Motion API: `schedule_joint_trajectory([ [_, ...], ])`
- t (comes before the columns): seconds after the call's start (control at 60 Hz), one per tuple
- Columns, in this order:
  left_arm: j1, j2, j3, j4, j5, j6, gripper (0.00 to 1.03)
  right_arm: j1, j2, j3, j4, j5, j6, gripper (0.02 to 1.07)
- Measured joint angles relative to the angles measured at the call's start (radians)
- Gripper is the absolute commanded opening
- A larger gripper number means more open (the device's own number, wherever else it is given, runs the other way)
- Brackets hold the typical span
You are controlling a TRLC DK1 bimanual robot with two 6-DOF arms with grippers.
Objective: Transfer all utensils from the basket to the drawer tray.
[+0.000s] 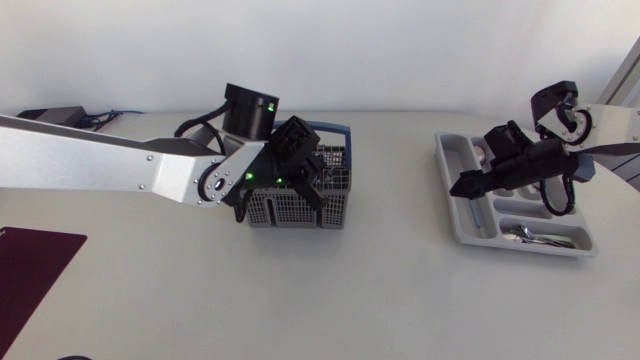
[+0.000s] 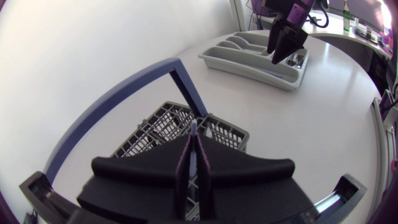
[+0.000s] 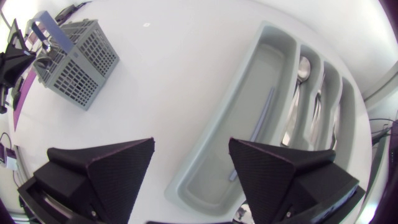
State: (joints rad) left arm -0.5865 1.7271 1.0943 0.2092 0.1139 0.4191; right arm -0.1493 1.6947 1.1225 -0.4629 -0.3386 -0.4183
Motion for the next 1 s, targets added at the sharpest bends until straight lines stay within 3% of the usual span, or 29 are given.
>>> schedule_joint_trajectory([
  [0.417, -0.017, -0.205, -0.048, 0.005, 0.0, -0.037, 0.04, 0.148, -0.232, -0.119, 0.05, -0.032, 0.0, 0.93],
  [0.667, -0.045, -0.339, -0.05, -0.084, 0.005, -0.109, 0.04, 0.284, -0.391, -0.172, 0.076, -0.072, 0.0, 0.93],
  [0.833, -0.04, -0.36, -0.016, -0.183, 0.091, -0.192, 0.04, 0.399, -0.459, -0.185, 0.079, -0.084, 0.016, 0.93],
  [1.0, 0.024, -0.351, 0.064, -0.298, 0.278, -0.316, 0.04, 0.506, -0.473, -0.185, 0.079, -0.106, 0.052, 0.93],
])
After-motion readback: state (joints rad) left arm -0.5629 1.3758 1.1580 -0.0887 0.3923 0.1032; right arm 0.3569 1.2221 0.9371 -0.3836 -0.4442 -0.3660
